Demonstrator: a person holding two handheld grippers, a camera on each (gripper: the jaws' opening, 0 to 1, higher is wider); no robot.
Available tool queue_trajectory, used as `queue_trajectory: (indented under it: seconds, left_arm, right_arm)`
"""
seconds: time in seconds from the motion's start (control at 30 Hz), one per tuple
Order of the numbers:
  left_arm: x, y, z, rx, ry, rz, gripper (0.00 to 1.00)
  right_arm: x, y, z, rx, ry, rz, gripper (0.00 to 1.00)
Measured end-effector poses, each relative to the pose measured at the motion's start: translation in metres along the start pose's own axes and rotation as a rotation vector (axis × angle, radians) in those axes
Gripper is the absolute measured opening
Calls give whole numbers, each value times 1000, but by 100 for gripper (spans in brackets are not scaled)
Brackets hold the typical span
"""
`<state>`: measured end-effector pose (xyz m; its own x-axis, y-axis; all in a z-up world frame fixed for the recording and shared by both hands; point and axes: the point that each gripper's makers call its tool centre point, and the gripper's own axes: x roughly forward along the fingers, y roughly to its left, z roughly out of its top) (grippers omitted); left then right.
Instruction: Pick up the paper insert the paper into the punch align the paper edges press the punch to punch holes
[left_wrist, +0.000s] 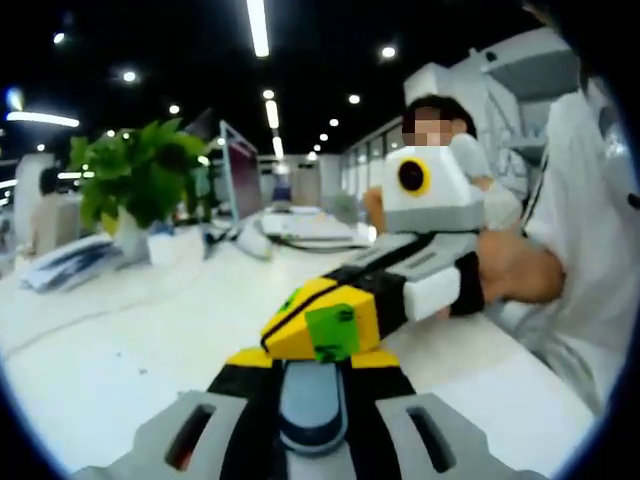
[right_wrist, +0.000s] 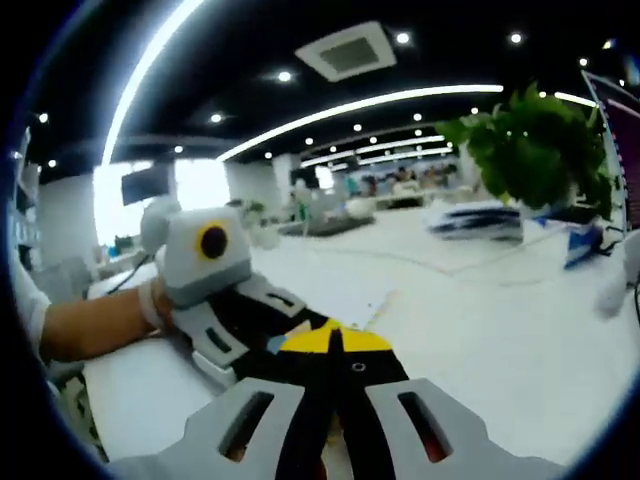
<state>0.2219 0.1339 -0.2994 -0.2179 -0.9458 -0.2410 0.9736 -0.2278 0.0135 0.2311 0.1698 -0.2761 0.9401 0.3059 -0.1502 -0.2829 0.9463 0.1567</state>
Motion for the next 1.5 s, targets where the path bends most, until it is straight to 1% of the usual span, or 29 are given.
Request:
queue_trajectory:
  seconds: [0.13,0.23,0.27,0.3,0.33,0.37,0.43,0.47,0.5,0.53,0.57,0.6,0.67,0.73,0.77,0.8,0.9,1.0,1.1,1.13,1.23,1.33,1.43,1.5]
  left_arm:
    - [-1,4,0,2,0,1,26]
    - [-1,3,0,6,0,1,26]
    - [-1,4,1,5,-2,1,26]
    - [-1,4,1,3,-4,1,26]
    - [-1,3,1,3,-4,1,26]
    - [-1,3,1,3,-4,1,26]
    - [-1,2,2,4,-4,2,26]
    - [-1,2,2,4,-4,2,26]
    - [-1,0,2,4,-4,3,26]
    - [0,0,2,3,-5,3,26]
    - [0,-1,2,4,-6,3,26]
    - [0,-1,3,5,-7,2,26]
    - [0,-2,3,0,-7,4,26]
    - [0,-3,3,-4,-7,5,27]
    - [0,-4,3,-8,-9,4,27]
    - [0,-4,3,-10,-9,4,27]
    - [1,-7,4,6,-7,5,27]
    - [1,-8,5,-1,-13,5,29]
    - [-1,-8,10,-2,-29,2,33]
    - [-2,-9,14,4,-45,-4,35]
    - [-3,-10,24,-14,-82,-7,41]
    - [-5,-10,29,-12,-99,-5,49]
    - [-8,-9,36,-18,-122,-5,55]
    - [-11,-9,40,-17,-138,0,61]
  right_arm:
    - [0,3,1,-7,-7,1,2]
    - [1,3,2,-30,4,14,3]
    - [2,2,4,-59,10,16,3]
    - [1,4,6,-97,4,17,3]
    - [1,7,9,-115,-3,17,3]
    - [1,10,12,-130,-8,18,3]
    - [2,15,23,-127,-13,26,3]
    - [3,17,23,-139,17,27,4]
    - [5,17,23,-168,31,23,4]
    - [7,22,29,-188,3,45,4]
    - [8,28,35,-179,-26,77,4]
    - [9,29,35,-167,-14,86,4]
    - [12,28,33,-170,6,88,5]
    - [13,23,35,-130,0,82,6]
    - [11,21,40,-101,-23,81,7]
    - [10,19,43,-94,-28,79,8]
    - [6,8,51,-102,-40,53,9]
    - [5,0,54,-103,-39,40,11]
    - [2,-2,56,-108,-34,31,13]
    - [1,-3,56,-108,-29,26,14]
    - [-2,-3,57,-115,-22,20,15]
    - [-5,-2,62,-107,-25,20,19]
    - [-13,-5,68,-123,-37,0,26]
    - [-20,-9,69,-116,-41,-14,28]
